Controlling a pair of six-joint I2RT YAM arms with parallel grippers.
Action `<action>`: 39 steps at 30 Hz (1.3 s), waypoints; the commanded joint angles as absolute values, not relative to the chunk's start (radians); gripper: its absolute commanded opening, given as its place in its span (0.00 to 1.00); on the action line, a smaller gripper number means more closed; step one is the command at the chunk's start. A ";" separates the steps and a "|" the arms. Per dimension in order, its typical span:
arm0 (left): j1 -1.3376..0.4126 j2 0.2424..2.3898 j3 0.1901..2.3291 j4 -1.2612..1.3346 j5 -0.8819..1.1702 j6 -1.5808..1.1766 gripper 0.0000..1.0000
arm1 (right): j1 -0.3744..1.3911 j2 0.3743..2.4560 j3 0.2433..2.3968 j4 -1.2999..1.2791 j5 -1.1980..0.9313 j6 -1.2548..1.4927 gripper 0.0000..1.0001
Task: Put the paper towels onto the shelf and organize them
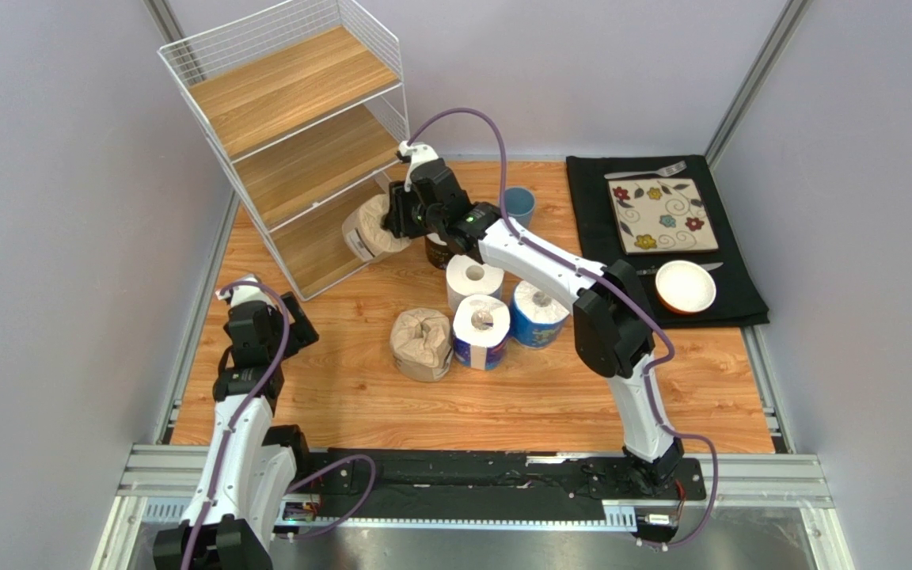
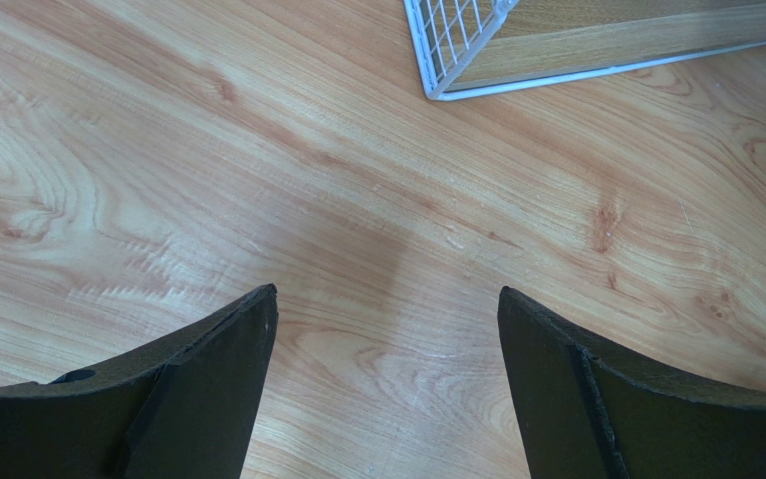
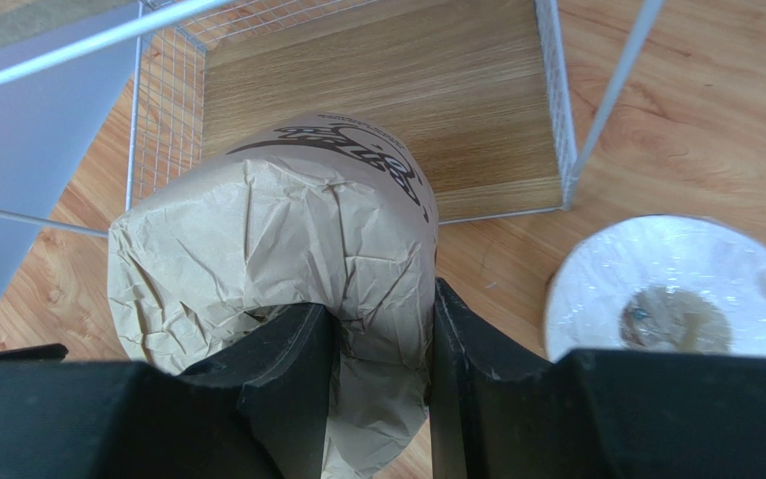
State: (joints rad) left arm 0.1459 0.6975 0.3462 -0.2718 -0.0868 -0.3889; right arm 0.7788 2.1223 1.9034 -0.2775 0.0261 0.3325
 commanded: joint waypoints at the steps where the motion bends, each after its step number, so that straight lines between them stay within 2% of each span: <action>1: 0.153 0.699 0.345 -0.261 -0.074 -0.402 0.89 | 0.804 2.123 1.914 -0.080 0.054 0.417 0.20; 7: 0.153 0.700 0.344 -0.261 -0.072 -0.403 0.90 | 0.811 2.157 1.873 0.061 0.089 0.521 0.20; 39: 0.155 0.701 0.344 -0.258 -0.060 -0.407 0.89 | 0.896 2.401 2.125 0.006 0.207 0.469 0.21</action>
